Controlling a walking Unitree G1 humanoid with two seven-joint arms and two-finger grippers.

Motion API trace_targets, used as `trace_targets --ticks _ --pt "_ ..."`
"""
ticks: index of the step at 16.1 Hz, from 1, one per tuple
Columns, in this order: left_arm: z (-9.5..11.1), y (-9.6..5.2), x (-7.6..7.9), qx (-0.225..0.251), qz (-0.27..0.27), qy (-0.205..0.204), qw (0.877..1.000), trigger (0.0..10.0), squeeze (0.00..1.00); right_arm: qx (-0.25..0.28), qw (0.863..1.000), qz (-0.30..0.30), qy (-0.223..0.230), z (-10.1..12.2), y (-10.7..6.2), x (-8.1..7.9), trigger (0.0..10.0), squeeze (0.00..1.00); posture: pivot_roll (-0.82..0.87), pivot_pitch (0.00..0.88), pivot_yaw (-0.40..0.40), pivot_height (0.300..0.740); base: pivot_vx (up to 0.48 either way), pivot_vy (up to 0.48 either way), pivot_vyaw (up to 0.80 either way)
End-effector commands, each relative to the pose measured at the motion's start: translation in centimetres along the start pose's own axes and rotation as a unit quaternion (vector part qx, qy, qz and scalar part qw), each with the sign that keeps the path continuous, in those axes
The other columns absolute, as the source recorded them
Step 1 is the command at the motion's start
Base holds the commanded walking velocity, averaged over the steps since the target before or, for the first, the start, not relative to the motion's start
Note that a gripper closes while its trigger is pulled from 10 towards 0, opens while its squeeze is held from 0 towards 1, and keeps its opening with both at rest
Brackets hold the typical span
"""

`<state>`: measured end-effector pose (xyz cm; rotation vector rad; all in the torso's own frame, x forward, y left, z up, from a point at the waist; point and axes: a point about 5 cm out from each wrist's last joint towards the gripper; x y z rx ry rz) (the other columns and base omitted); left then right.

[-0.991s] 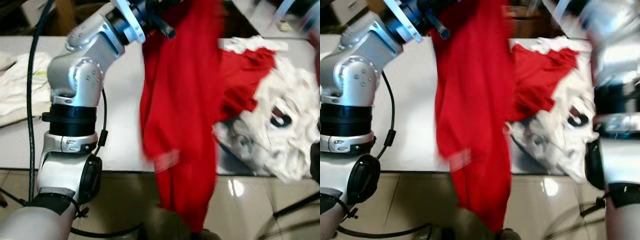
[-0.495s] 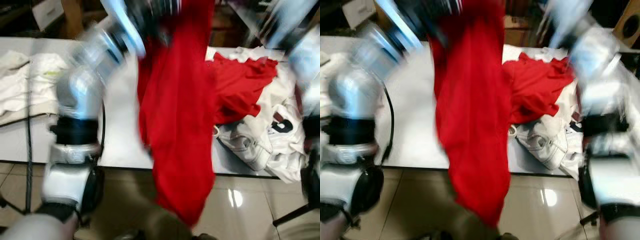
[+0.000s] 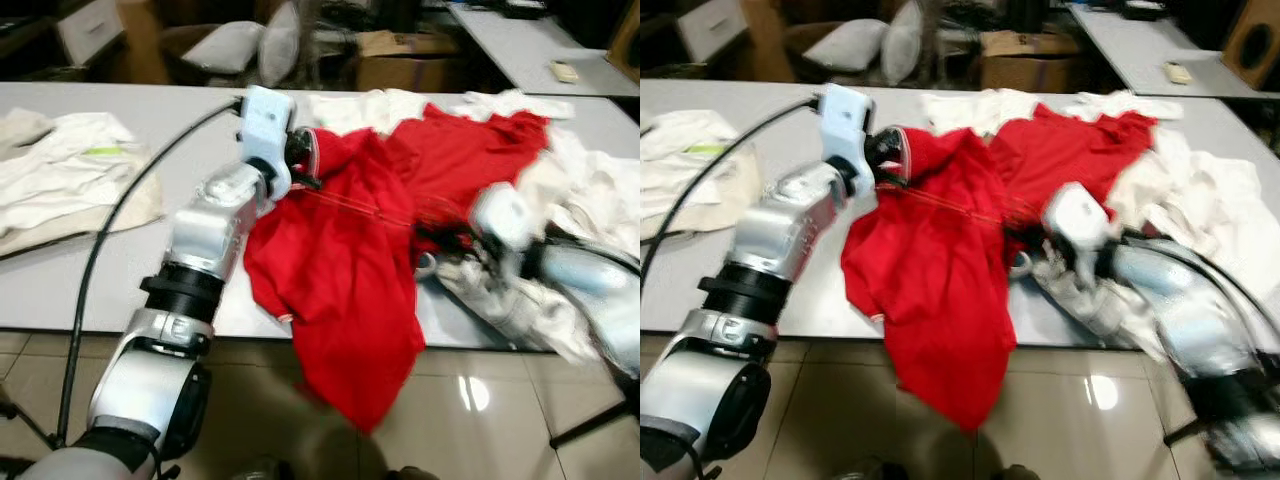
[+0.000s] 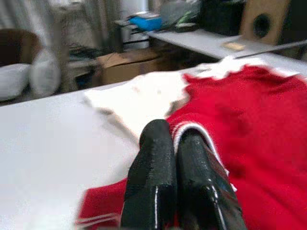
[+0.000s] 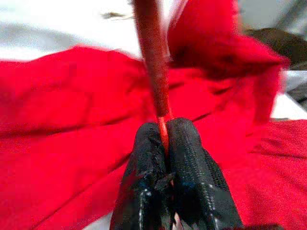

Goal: Hang hanger

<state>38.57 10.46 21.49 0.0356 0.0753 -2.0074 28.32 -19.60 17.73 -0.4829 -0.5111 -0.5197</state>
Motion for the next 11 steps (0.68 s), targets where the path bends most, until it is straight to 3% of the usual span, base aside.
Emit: trace_targets --ticks 1,4,5,6,7,8,9,10,11 --pt "-0.4 0.1 -0.4 -0.007 0.012 0.017 1.000 10.0 0.00 0.001 0.999 0.038 0.014 0.3 -0.4 -1.3 10.0 0.00 -0.10 0.000 0.064 0.740 0.000 0.000 0.00" --pt "-3.7 0.0 0.1 -0.050 0.001 0.020 0.999 10.0 0.00 -0.015 0.999 0.038 0.028 1.5 -2.9 -2.3 10.0 0.00 -0.11 0.000 0.077 0.740 0.000 0.000 0.00" --pt "-3.8 0.0 0.1 -0.048 0.003 0.017 0.999 10.0 0.00 -0.017 0.999 0.038 0.029 1.8 -3.3 -2.3 10.0 0.00 -0.11 0.000 0.081 0.740 0.000 0.000 0.00" --pt "-2.8 0.3 0.2 -0.013 0.005 -0.011 1.000 10.0 0.00 -0.018 0.999 0.032 0.032 2.6 -4.0 -2.1 10.0 0.00 -0.12 0.000 0.090 0.740 0.000 0.000 0.00" --pt "-1.3 0.5 0.2 0.022 -0.003 -0.044 0.999 10.0 0.00 -0.012 0.999 0.022 0.039 3.0 -4.2 -1.8 10.0 0.00 -0.12 0.000 0.091 0.740 0.000 0.000 0.00" --pt "1.6 0.8 0.3 0.078 -0.030 -0.106 0.991 10.0 0.00 -0.002 0.999 0.015 0.045 3.4 -4.0 -1.5 10.0 0.00 -0.12 0.000 0.091 0.740 0.000 0.000 0.00" --pt "2.9 0.8 0.4 0.099 -0.047 -0.122 0.987 10.0 0.00 -0.002 0.999 0.014 0.046 3.5 -3.9 -1.4 10.0 0.00 -0.12 0.000 0.091 0.740 0.000 0.000 0.00" --pt "5.6 0.7 0.5 0.135 -0.074 -0.141 0.978 10.0 0.00 0.001 0.999 0.019 0.048 3.6 -3.7 -1.4 10.0 0.00 -0.12 0.000 0.088 0.740 0.000 0.000 0.00" --pt "10.8 0.3 0.7 0.189 -0.125 -0.152 0.962 10.0 0.00 0.006 0.997 0.040 0.060 3.6 -2.7 -1.4 10.0 0.00 -0.09 0.000 0.070 0.740 0.000 0.000 0.00"
Point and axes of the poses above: a point about 5 cm out from each wrist's last joint towards the gripper, its own y axis pointing out of the wrist towards the gripper, its own z axis along the axis of the wrist's last joint, x = y × z, and after that the axes turned 2 degrees about -y, right-handed
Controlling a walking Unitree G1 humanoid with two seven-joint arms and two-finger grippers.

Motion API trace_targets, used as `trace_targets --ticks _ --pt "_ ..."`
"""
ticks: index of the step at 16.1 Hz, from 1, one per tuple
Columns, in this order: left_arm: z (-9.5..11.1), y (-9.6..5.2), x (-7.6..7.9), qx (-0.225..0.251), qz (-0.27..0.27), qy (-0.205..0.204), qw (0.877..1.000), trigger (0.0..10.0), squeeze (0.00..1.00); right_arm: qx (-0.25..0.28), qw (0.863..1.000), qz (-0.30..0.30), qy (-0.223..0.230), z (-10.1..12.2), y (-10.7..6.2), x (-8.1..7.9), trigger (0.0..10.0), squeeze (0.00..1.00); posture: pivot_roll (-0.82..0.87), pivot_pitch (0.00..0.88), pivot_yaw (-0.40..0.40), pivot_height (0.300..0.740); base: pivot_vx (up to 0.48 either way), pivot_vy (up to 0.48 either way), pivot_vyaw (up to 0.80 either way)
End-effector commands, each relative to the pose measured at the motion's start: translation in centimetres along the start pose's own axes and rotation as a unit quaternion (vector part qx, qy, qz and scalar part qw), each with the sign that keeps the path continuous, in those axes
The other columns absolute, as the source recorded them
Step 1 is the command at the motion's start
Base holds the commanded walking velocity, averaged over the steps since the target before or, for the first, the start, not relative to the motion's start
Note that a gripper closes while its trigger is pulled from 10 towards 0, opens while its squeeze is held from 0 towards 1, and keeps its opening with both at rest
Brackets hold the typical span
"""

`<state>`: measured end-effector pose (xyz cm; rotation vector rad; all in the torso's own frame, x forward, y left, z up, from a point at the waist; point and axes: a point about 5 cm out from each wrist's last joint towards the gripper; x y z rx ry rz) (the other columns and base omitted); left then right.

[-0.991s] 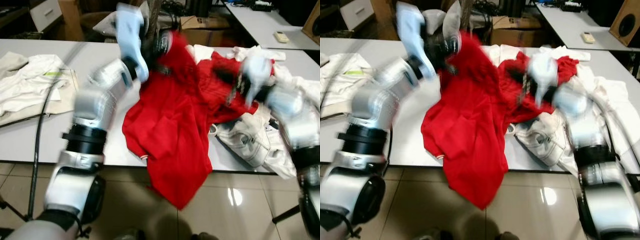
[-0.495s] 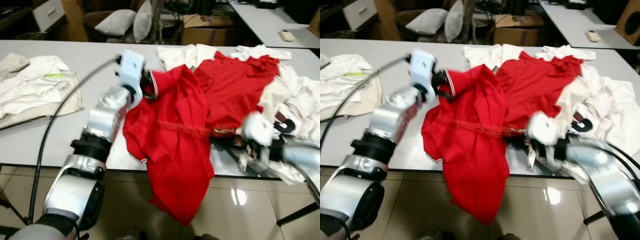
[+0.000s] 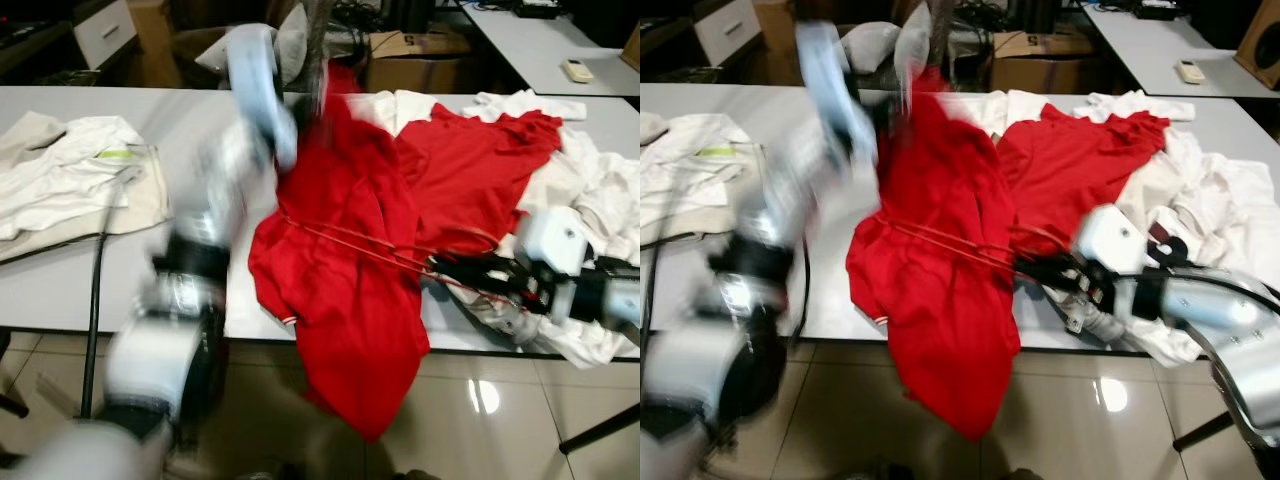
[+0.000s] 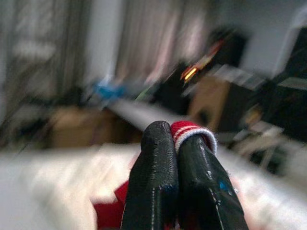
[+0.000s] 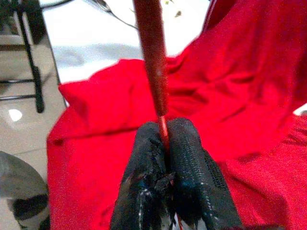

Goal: Hang hanger

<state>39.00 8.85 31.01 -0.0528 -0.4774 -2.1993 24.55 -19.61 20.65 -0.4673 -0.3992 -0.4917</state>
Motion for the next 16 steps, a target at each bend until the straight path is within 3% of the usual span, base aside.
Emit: trace_targets --ticks 1,5,8,10,11,13,14,15,16 --pt "2.1 0.3 0.6 0.022 -0.028 -0.002 0.999 10.0 0.00 0.010 1.000 0.021 0.012 0.1 0.6 -0.1 10.0 0.00 -0.08 0.000 0.061 0.740 0.000 0.000 0.00" --pt "6.7 1.2 1.9 0.055 -0.066 0.030 0.996 10.0 0.00 0.025 0.995 0.077 0.054 -0.1 2.8 -0.1 10.0 0.00 -0.06 0.000 0.040 0.740 0.000 0.000 0.00" --pt "9.8 1.1 3.3 0.088 -0.099 0.040 0.990 10.0 0.00 -0.043 0.992 0.105 0.062 -2.3 4.0 0.1 10.0 0.00 -0.05 0.000 0.031 0.740 0.000 0.000 0.00" --pt "12.3 0.8 4.1 0.118 -0.120 0.045 0.985 10.0 0.00 -0.050 0.997 0.056 0.026 -1.7 5.3 3.0 10.0 0.00 -0.04 0.000 0.016 0.740 0.000 0.000 0.00" --pt "12.7 0.8 4.2 0.122 -0.122 0.047 0.984 10.0 0.00 -0.050 0.998 0.045 0.020 -1.5 5.5 3.6 10.0 0.00 -0.04 0.000 0.016 0.740 0.000 0.000 0.00" --pt "15.0 0.2 5.4 0.150 -0.152 0.044 0.976 10.0 0.00 -0.018 0.998 -0.053 -0.040 2.2 6.1 9.4 10.0 0.00 -0.03 0.000 0.006 0.740 0.000 0.000 0.00" --pt "15.6 0.0 5.8 0.158 -0.162 0.045 0.973 10.0 0.00 -0.009 0.992 -0.097 -0.077 4.2 6.1 12.0 10.0 0.00 -0.03 0.000 0.005 0.740 0.000 0.000 0.00" --pt "15.8 0.0 5.9 0.160 -0.165 0.046 0.972 10.0 0.00 -0.007 0.990 -0.110 -0.087 4.8 6.0 12.7 10.0 0.00 -0.03 0.000 0.005 0.740 0.000 0.000 0.00" --pt "16.3 -0.2 6.3 0.170 -0.176 0.042 0.969 10.0 0.00 -0.026 0.967 -0.195 -0.163 7.5 5.4 16.0 10.0 0.00 -0.03 0.000 0.012 0.740 0.000 0.000 0.00"
Point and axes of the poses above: a point about 5 cm out from each wrist's last joint towards the gripper, its own y axis pointing out of the wrist towards the gripper, its own z axis along the axis of the wrist's last joint, x = y × z, and after that the axes turned 2 degrees about -y, right-handed
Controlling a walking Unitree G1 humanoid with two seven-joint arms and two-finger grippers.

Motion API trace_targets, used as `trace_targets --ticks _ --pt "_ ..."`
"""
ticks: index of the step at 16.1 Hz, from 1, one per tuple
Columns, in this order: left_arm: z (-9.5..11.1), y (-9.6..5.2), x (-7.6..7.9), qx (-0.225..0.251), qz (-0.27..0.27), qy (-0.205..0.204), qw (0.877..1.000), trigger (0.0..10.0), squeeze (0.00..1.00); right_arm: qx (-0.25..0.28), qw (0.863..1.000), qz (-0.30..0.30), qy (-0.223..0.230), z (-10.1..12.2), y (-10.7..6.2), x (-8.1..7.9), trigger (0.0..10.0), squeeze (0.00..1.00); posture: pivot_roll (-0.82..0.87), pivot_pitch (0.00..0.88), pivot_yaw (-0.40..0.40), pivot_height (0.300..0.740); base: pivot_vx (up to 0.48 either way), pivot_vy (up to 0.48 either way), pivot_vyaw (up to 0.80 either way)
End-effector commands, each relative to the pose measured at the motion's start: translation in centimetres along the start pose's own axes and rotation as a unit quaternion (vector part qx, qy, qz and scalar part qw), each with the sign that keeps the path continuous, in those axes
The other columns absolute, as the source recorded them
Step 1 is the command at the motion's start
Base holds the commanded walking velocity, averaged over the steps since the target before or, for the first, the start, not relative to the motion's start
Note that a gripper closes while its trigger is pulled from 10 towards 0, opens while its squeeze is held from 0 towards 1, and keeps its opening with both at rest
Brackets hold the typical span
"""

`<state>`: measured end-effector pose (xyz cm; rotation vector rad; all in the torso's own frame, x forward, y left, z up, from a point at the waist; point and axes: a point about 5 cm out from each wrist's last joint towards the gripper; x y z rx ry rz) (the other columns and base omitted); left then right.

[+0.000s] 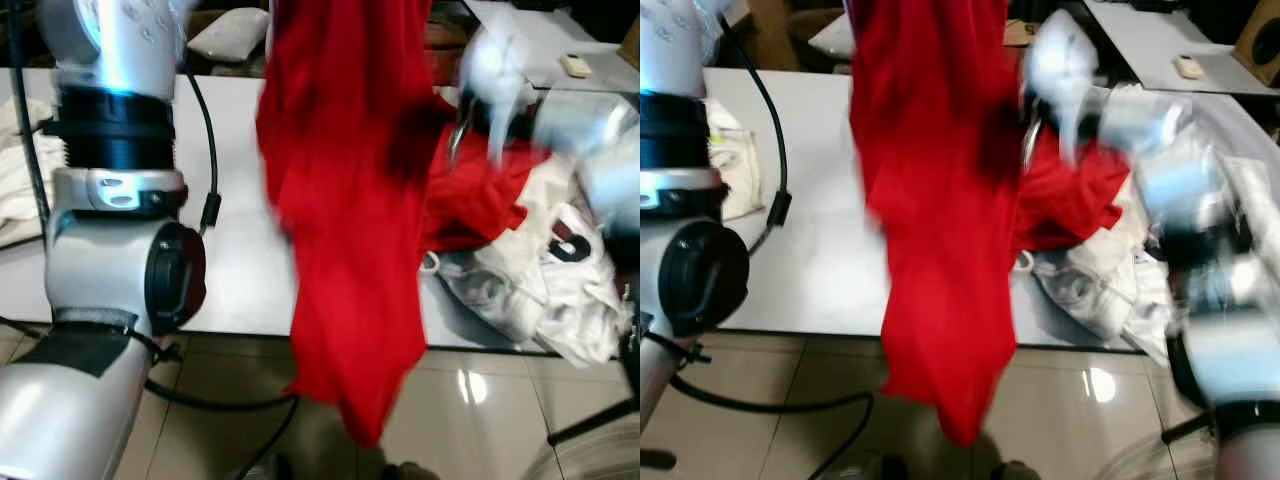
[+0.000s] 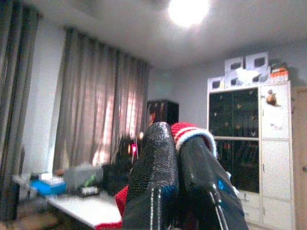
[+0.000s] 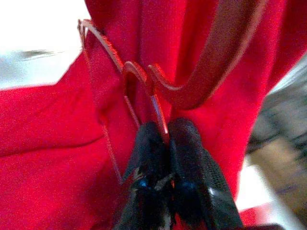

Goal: Hang hanger

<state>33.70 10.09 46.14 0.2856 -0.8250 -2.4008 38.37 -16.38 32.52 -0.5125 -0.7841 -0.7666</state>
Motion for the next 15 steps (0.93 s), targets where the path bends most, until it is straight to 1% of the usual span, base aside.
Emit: trace_targets --ticks 1,2,3,4,5,6,7,8,9,10,11,12,13,14,15 --pt "1.6 0.4 1.0 0.027 -0.025 0.003 0.999 10.0 0.00 -0.027 0.986 -0.124 -0.112 1.5 -0.4 4.0 10.0 0.00 -0.03 0.000 0.012 0.740 0.000 0.000 0.00" --pt "1.8 0.5 1.0 0.033 -0.026 0.001 0.999 10.0 0.00 0.008 0.973 -0.195 -0.120 3.4 -0.9 6.1 10.0 0.00 -0.03 0.000 0.012 0.740 0.000 0.000 0.00" --pt "2.1 0.5 1.1 0.041 -0.025 -0.002 0.999 10.0 0.00 0.072 0.953 -0.274 -0.110 6.0 -1.9 8.5 10.0 0.00 -0.03 0.000 0.012 0.740 0.000 0.000 0.00" --pt "2.3 0.4 1.0 0.047 -0.021 -0.001 0.999 10.0 0.00 0.094 0.947 -0.284 -0.117 6.8 -2.2 9.1 10.0 0.00 -0.03 0.000 0.012 0.740 0.000 0.000 0.00" --pt "2.4 0.3 0.9 0.052 -0.015 -0.003 0.999 10.0 0.00 0.092 0.955 -0.256 -0.114 6.5 -1.8 8.7 10.0 0.00 -0.03 0.000 0.012 0.740 0.000 0.000 0.00" --pt "2.4 0.2 0.8 0.050 -0.008 -0.003 0.999 10.0 0.00 0.088 0.965 -0.224 -0.108 5.6 -1.3 7.8 10.0 0.00 -0.03 0.000 0.012 0.740 0.000 0.000 0.00" --pt "2.0 -0.1 0.6 0.041 0.000 -0.002 0.999 10.0 0.00 0.078 0.973 -0.185 -0.114 3.9 -0.5 6.1 10.0 0.00 -0.03 0.000 0.002 0.740 0.000 0.000 0.00" --pt "0.9 -0.5 0.4 0.024 0.011 -0.001 1.000 10.0 0.00 0.073 0.982 -0.133 -0.112 1.8 0.2 3.8 10.0 0.00 -0.03 0.000 0.004 0.740 0.000 0.000 0.00" --pt "-0.7 -1.0 0.2 0.001 0.023 -0.001 1.000 10.0 0.00 0.078 0.990 -0.080 -0.089 -0.2 0.6 1.2 10.0 0.00 -0.04 0.000 0.015 0.740 0.000 0.000 0.00" --pt "-2.1 -1.3 0.1 -0.019 0.037 -0.005 0.999 10.0 0.00 0.088 0.994 -0.039 -0.061 -1.5 0.6 -0.8 10.0 0.00 -0.04 0.000 0.018 0.740 0.000 0.000 0.00" --pt "-3.5 -1.8 -0.3 -0.047 0.055 0.008 0.997 10.0 0.00 0.097 0.994 0.004 -0.044 -2.4 0.5 -2.7 10.0 0.00 -0.05 0.000 0.026 0.740 0.000 0.000 0.00" --pt "-6.5 -2.8 -1.2 -0.110 0.099 0.037 0.988 10.0 0.00 0.116 0.989 0.087 -0.018 -3.3 -0.3 -6.4 10.0 0.00 -0.05 0.000 0.037 0.740 0.000 0.000 0.00" --pt "-9.5 -4.1 -2.1 -0.165 0.136 0.058 0.975 10.0 0.00 0.128 0.981 0.143 0.006 -3.6 -1.5 -9.1 10.0 0.00 -0.05 0.000 0.039 0.740 0.000 0.000 0.00" --pt "-10.7 -4.7 -2.4 -0.186 0.149 0.063 0.969 10.0 0.00 0.130 0.978 0.164 0.018 -3.5 -2.0 -10.1 10.0 0.00 -0.05 0.000 0.039 0.740 0.000 0.000 0.00" --pt "-13.9 -6.6 -3.0 -0.238 0.163 0.081 0.954 10.0 0.00 0.128 0.969 0.208 0.031 -3.5 -3.7 -12.2 10.0 0.00 -0.06 0.000 0.050 0.740 0.000 0.000 0.00"
Point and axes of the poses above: a point about 5 cm out from each wrist's last joint towards the gripper, its own y axis pointing out of the wrist towards the gripper, its own z axis along the axis of the wrist's last joint, x = y × z, and after that the axes turned 2 degrees about -y, right-handed
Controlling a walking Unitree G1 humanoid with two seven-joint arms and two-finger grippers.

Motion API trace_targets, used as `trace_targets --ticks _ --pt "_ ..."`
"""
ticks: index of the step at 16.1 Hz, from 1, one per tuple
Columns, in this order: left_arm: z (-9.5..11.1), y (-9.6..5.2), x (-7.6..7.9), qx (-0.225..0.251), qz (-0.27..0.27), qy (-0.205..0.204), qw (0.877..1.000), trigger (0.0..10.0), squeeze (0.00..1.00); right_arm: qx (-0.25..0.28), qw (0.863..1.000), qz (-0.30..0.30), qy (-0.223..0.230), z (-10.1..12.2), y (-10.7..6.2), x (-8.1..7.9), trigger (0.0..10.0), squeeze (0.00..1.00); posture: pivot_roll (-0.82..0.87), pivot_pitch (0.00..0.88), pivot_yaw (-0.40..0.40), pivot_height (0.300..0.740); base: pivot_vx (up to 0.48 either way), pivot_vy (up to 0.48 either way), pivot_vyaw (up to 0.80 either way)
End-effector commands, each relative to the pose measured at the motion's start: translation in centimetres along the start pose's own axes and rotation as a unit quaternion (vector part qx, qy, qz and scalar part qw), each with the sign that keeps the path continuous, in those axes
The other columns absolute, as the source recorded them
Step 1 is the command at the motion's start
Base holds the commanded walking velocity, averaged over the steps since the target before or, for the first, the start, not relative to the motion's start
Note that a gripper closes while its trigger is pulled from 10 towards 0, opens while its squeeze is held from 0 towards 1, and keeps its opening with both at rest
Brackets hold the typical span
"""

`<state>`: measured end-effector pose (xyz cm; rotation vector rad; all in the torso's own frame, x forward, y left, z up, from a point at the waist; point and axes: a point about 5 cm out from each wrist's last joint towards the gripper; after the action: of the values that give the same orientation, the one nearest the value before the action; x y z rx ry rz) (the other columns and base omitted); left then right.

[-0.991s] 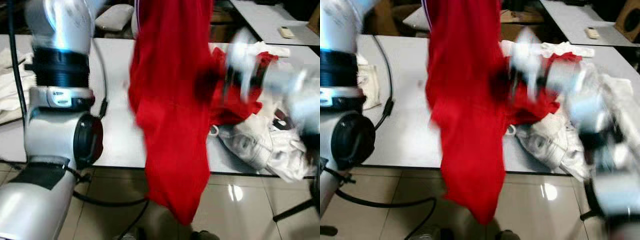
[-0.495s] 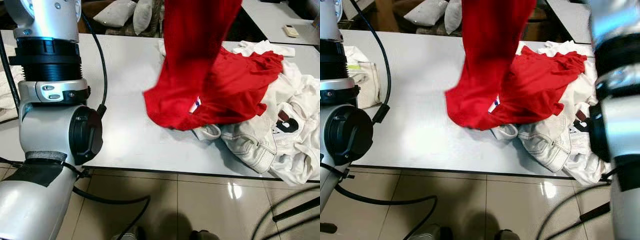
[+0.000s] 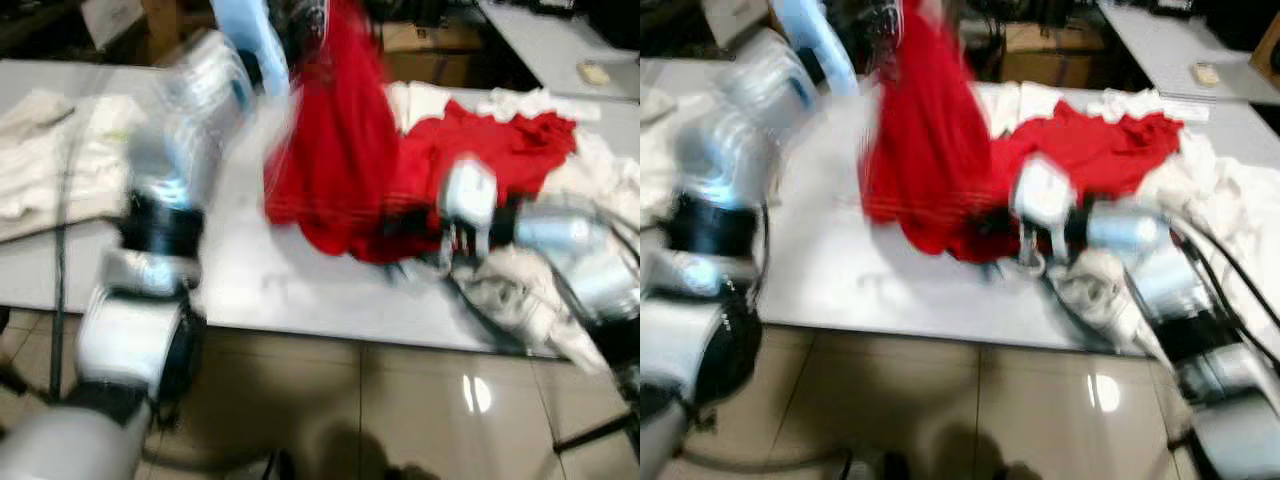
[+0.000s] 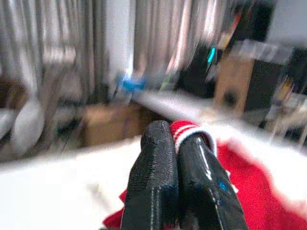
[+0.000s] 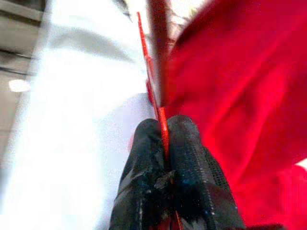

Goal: Hang hanger

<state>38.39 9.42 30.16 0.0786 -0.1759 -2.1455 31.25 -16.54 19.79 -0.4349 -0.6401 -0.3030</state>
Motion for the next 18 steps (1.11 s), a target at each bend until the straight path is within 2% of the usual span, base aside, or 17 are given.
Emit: trace_targets --ticks 1,2,3,4,6,7,8,9,11,12,13,15,16,18 --pt "-2.6 -0.1 -0.3 -0.039 0.011 0.039 0.998 10.0 0.00 0.005 0.999 0.034 -0.014 1.2 -1.1 -1.0 10.0 0.00 -0.06 0.000 0.050 0.740 0.000 0.000 0.00" --pt "-4.2 -0.4 -0.6 -0.064 0.018 0.045 0.997 10.0 0.00 -0.005 0.999 0.049 -0.014 1.1 -1.8 -1.6 10.0 0.00 -0.06 0.000 0.050 0.740 0.000 0.000 0.00" --pt "-6.9 -0.9 -1.3 -0.105 0.028 0.054 0.993 10.0 0.00 -0.015 0.998 0.062 0.001 1.4 -3.4 -2.2 10.0 0.00 -0.07 0.000 0.066 0.740 0.000 0.000 0.00" --pt "-9.8 -1.8 -1.2 -0.145 0.014 0.055 0.988 10.0 0.00 -0.028 0.997 0.065 0.022 2.7 -5.7 -2.6 10.0 0.00 -0.08 0.000 0.073 0.740 0.000 0.000 0.00" --pt "-11.9 -2.6 -0.4 -0.174 -0.009 0.045 0.984 10.0 0.00 -0.055 0.996 0.065 0.036 3.8 -8.1 -2.6 10.0 0.00 -0.09 0.000 0.082 0.740 0.000 0.000 0.00" --pt "-13.5 -3.2 0.1 -0.194 -0.025 0.075 0.978 10.0 0.00 -0.073 0.996 0.044 0.038 4.5 -9.7 -2.1 10.0 0.00 -0.10 0.000 0.084 0.740 0.000 0.000 0.00" --pt "-14.1 -3.5 0.4 -0.199 -0.035 0.078 0.976 10.0 0.00 -0.084 0.995 0.033 0.044 4.8 -10.6 -2.0 10.0 0.00 -0.10 0.000 0.086 0.740 0.000 0.000 0.00" --pt "-14.5 -3.7 0.7 -0.200 -0.042 0.073 0.976 10.0 0.00 -0.093 0.994 0.024 0.050 5.2 -11.4 -1.9 10.0 0.00 -0.10 0.000 0.086 0.740 0.000 0.000 0.00" --pt "-15.5 -4.5 1.3 -0.199 -0.059 0.042 0.977 10.0 0.00 -0.121 0.989 0.004 0.079 6.5 -14.1 -2.5 10.0 0.00 -0.10 0.000 0.090 0.740 0.000 0.000 0.00" --pt "-15.3 -4.8 1.5 -0.188 -0.066 0.015 0.980 10.0 0.75 -0.112 0.989 -0.023 0.089 6.8 -14.4 -2.5 10.0 0.00 -0.11 0.000 0.093 0.740 0.000 0.000 0.00" --pt "-14.0 -5.9 2.8 -0.154 -0.115 -0.015 0.981 10.0 1.00 -0.086 0.984 -0.092 0.125 6.7 -14.4 -2.6 10.0 0.00 -0.11 0.000 0.096 0.740 0.000 0.000 0.00" --pt "-13.2 -6.9 3.4 -0.141 -0.139 -0.018 0.980 10.0 1.00 -0.083 0.979 -0.112 0.151 6.2 -13.7 -3.3 10.0 0.00 -0.11 0.000 0.089 0.740 0.000 0.000 0.00" --pt "-12.3 -8.3 3.7 -0.127 -0.161 -0.002 0.979 10.0 1.00 -0.088 0.968 -0.148 0.180 5.2 -13.1 -4.3 10.0 0.00 -0.11 0.000 0.085 0.740 0.000 0.000 0.00" --pt "-11.2 -10.1 3.7 -0.111 -0.185 0.013 0.976 10.0 1.00 -0.089 0.951 -0.216 0.202 4.2 -12.3 -4.7 10.0 0.00 -0.10 0.000 0.081 0.740 0.000 0.000 0.00"
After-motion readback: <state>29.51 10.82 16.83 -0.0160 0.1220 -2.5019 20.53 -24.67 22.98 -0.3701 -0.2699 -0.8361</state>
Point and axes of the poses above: a point about 5 cm out from each wrist's last joint towards the gripper, its own y axis pointing out of the wrist towards the gripper, its own z axis along the axis of the wrist's last joint, x = y × z, and after that the axes turned 2 degrees about -y, right-handed
